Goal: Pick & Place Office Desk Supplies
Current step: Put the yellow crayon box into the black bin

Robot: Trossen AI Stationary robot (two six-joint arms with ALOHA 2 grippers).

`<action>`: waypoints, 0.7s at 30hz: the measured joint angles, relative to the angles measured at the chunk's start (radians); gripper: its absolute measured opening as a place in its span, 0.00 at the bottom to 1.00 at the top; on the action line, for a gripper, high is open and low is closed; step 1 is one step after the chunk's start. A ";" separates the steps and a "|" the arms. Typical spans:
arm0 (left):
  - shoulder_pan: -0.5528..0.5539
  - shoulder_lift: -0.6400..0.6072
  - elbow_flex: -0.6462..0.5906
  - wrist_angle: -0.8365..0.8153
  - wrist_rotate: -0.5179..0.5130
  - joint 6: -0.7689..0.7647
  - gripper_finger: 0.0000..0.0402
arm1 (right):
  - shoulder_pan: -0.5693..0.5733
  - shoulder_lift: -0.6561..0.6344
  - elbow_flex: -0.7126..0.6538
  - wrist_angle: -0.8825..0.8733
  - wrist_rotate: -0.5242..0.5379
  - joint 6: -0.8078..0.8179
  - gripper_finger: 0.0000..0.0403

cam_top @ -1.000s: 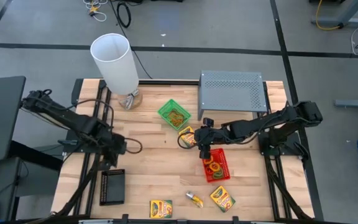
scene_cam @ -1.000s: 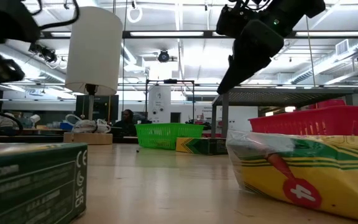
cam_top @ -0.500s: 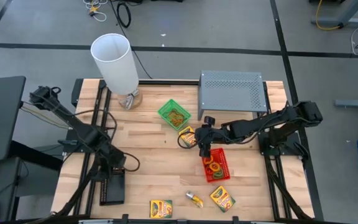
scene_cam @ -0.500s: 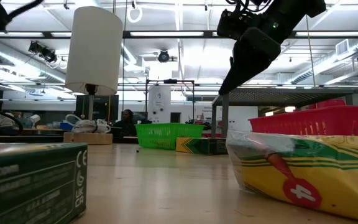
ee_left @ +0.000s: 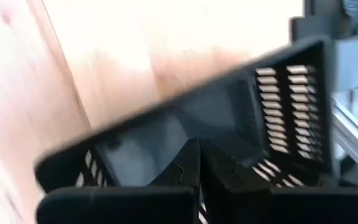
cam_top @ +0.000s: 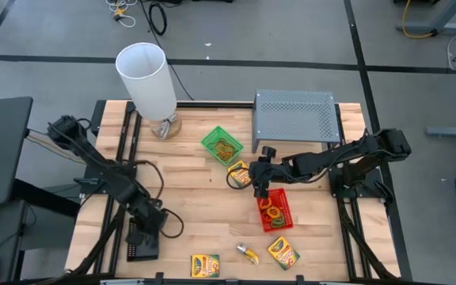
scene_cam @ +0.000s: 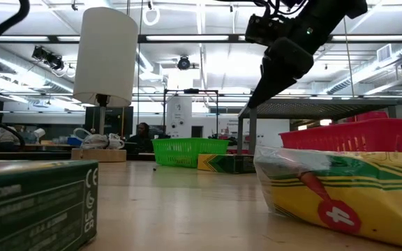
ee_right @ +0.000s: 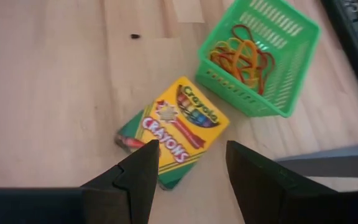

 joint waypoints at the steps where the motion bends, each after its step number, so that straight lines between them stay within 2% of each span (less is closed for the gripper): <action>1: 0.000 0.019 0.000 0.021 -0.013 0.003 0.01 | 0.000 0.000 0.000 -0.001 0.011 0.000 0.48; 11: 0.032 0.124 0.000 0.201 -0.244 0.065 0.00 | 0.043 -0.001 0.000 -0.006 0.150 -0.018 0.40; 21: 0.204 0.130 0.000 0.390 -0.380 0.239 0.00 | 0.077 -0.002 0.000 0.023 0.163 -0.031 0.34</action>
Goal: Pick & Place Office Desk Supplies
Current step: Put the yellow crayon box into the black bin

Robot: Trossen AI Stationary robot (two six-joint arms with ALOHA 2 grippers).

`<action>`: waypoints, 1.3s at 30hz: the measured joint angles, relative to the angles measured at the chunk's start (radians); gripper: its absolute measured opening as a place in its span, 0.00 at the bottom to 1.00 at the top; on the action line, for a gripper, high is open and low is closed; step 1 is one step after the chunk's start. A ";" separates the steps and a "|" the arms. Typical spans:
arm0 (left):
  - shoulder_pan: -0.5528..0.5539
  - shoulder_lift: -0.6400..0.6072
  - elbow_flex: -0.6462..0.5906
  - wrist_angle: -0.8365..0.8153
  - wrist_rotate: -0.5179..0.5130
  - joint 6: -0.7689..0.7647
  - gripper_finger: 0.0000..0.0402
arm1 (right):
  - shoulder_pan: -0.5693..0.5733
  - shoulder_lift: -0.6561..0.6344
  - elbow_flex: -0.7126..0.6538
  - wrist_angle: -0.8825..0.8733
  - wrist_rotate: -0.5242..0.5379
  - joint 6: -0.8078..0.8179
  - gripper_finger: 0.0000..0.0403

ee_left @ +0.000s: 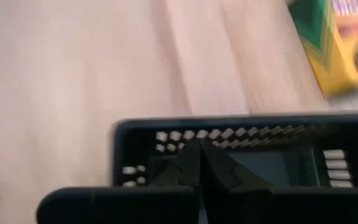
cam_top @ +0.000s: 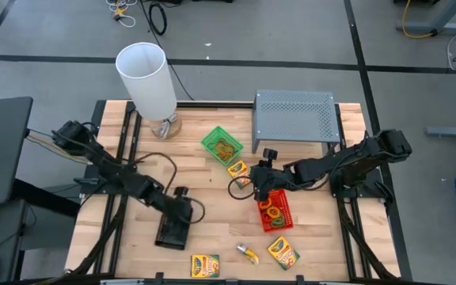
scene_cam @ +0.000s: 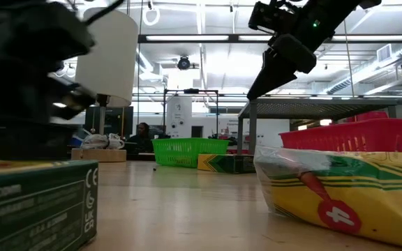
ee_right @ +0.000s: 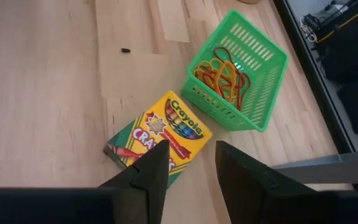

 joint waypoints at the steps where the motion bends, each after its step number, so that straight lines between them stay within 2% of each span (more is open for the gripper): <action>1: 0.024 0.000 0.000 0.024 -0.002 0.023 0.00 | 0.002 0.000 0.000 0.001 0.000 -0.005 0.34; 14: 0.330 0.045 0.001 0.334 -0.005 0.266 0.00 | 0.001 0.000 0.000 0.003 -0.013 -0.050 0.34; 17: 0.365 0.057 0.002 0.348 -0.002 0.281 0.00 | -0.002 0.000 0.000 0.004 -0.089 -0.078 0.34; 20: 0.375 0.056 0.006 0.346 0.001 0.304 0.00 | -0.016 0.001 0.000 0.003 -0.196 -0.104 0.34; 23: 0.376 0.055 0.018 0.345 -0.011 0.337 0.00 | -0.037 0.005 0.000 0.002 -0.217 -0.108 0.34; 29: 0.373 0.055 0.068 0.346 -0.138 0.413 0.01 | -0.095 0.005 0.000 0.000 -0.352 -0.150 0.36; 34: 0.373 0.054 0.123 0.348 -0.181 0.473 0.04 | -0.114 0.047 0.001 -0.004 -0.383 -0.202 0.49; 39: 0.341 0.018 0.152 0.339 -0.220 0.547 0.08 | -0.114 0.151 0.016 -0.015 -0.346 -0.227 0.59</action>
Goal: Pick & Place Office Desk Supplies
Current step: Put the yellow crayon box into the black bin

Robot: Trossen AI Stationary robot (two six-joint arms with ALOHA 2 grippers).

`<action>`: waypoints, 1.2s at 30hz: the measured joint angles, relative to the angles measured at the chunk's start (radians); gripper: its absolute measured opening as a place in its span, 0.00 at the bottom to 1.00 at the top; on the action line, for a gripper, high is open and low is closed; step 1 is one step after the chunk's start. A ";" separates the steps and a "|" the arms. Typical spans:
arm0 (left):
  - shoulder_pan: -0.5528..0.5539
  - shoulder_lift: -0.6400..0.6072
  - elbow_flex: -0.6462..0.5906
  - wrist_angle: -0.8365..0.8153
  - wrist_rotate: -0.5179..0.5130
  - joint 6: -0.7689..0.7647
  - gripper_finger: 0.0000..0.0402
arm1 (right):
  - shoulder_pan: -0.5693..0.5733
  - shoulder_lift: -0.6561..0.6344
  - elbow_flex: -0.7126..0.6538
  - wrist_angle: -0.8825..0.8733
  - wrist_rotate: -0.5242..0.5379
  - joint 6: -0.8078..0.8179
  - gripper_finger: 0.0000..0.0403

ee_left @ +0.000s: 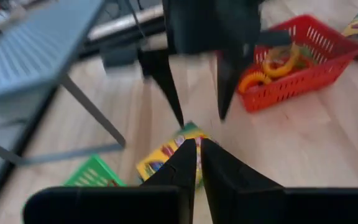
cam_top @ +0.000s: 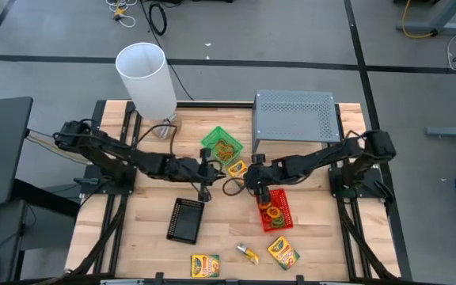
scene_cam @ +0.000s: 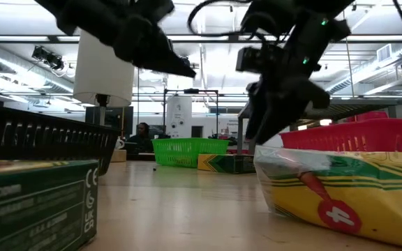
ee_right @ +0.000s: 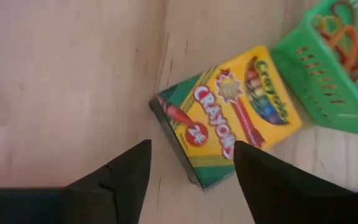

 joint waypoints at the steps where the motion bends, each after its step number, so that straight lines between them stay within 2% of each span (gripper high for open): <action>1: -0.012 -0.014 0.001 0.000 -0.020 0.024 0.09 | 0.002 0.021 0.011 -0.002 0.003 -0.006 0.59; 5: -0.059 -0.094 0.001 -0.007 -0.109 0.100 0.11 | 0.005 0.082 0.065 -0.027 0.028 -0.025 0.58; 11: -0.109 -0.187 0.000 -0.094 -0.157 0.066 0.12 | 0.025 0.086 0.152 -0.065 0.028 -0.035 0.54; 19: -0.126 -0.211 0.000 -0.212 -0.247 0.001 0.12 | 0.016 0.095 0.176 -0.113 0.056 -0.066 0.53; 23: -0.126 -0.211 0.000 -0.212 -0.286 0.007 0.12 | -0.013 0.141 0.178 -0.093 0.050 -0.071 0.51; 29: -0.126 -0.211 0.000 -0.212 -0.321 0.018 0.12 | -0.023 0.219 0.230 -0.152 0.030 -0.088 0.45; 31: -0.126 -0.211 0.000 -0.211 -0.321 0.019 0.12 | -0.023 0.229 0.250 -0.173 -0.008 -0.078 0.44; 36: -0.124 -0.211 0.000 -0.212 -0.322 0.034 0.12 | -0.011 0.232 0.270 -0.192 -0.217 -0.055 0.41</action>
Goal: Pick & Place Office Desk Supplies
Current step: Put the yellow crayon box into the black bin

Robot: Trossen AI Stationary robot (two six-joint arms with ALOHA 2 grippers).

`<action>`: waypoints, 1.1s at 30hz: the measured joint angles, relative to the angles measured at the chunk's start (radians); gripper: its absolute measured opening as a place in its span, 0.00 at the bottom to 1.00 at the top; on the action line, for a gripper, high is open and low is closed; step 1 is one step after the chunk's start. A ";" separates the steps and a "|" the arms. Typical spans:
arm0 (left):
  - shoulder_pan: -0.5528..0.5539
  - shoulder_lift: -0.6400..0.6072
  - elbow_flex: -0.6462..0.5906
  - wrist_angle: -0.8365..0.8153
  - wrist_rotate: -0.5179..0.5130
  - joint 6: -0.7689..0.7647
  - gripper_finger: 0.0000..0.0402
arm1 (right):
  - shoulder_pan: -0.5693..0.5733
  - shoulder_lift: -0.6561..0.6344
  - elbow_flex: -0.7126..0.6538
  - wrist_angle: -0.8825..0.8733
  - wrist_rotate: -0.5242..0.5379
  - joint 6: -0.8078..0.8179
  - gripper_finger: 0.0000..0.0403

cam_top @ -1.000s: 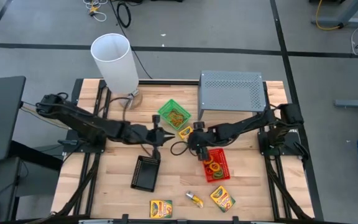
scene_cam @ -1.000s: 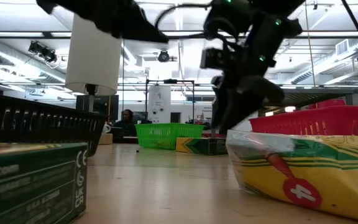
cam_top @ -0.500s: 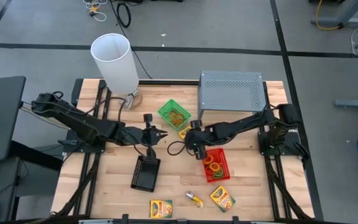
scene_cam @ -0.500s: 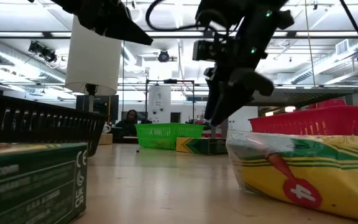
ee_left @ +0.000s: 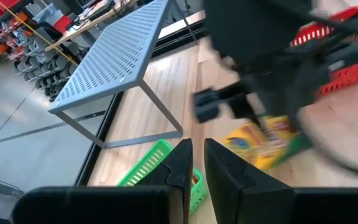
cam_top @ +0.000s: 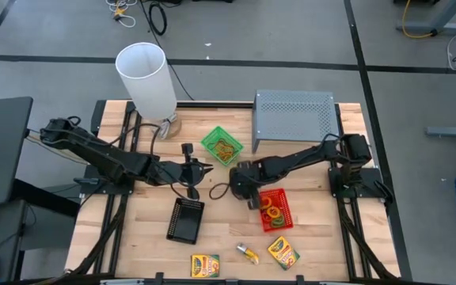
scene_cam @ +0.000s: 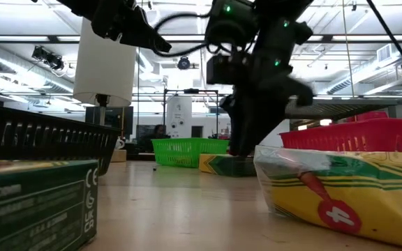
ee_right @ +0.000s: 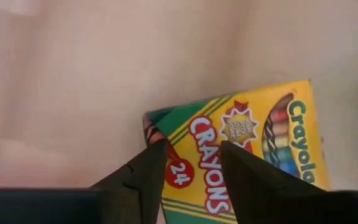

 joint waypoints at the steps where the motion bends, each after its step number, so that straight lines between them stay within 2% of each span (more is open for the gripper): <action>1: 0.000 0.000 0.000 0.000 0.000 0.000 0.12 | 0.008 0.001 0.006 -0.006 -0.031 0.003 0.40; 4: 0.000 0.000 0.000 0.000 0.000 0.000 0.12 | 0.033 0.002 0.014 -0.005 -0.106 0.009 0.38; 7: 0.000 0.000 0.000 0.000 0.000 0.000 0.12 | 0.062 0.002 0.016 0.021 -0.116 0.008 0.36; 13: 0.000 0.000 0.000 0.001 0.000 -0.001 0.12 | 0.096 0.002 0.046 -0.008 -0.013 -0.007 0.36; 16: 0.000 0.000 0.000 0.001 0.000 -0.005 0.12 | 0.076 0.002 0.094 -0.058 0.052 -0.014 0.40; 19: -0.001 0.000 0.000 0.001 0.001 -0.014 0.12 | 0.040 0.002 0.140 -0.104 0.062 -0.038 0.47; 24: -0.001 0.000 0.000 0.001 0.001 -0.026 0.12 | -0.051 0.001 0.154 -0.145 -0.048 -0.105 0.56; 30: -0.001 0.000 0.000 0.001 -0.007 -0.029 0.12 | -0.129 0.001 0.154 -0.161 -0.136 -0.165 0.55; 33: -0.002 -0.002 0.000 -0.003 -0.067 -0.032 0.12 | -0.153 0.018 0.155 -0.154 -0.202 -0.168 0.55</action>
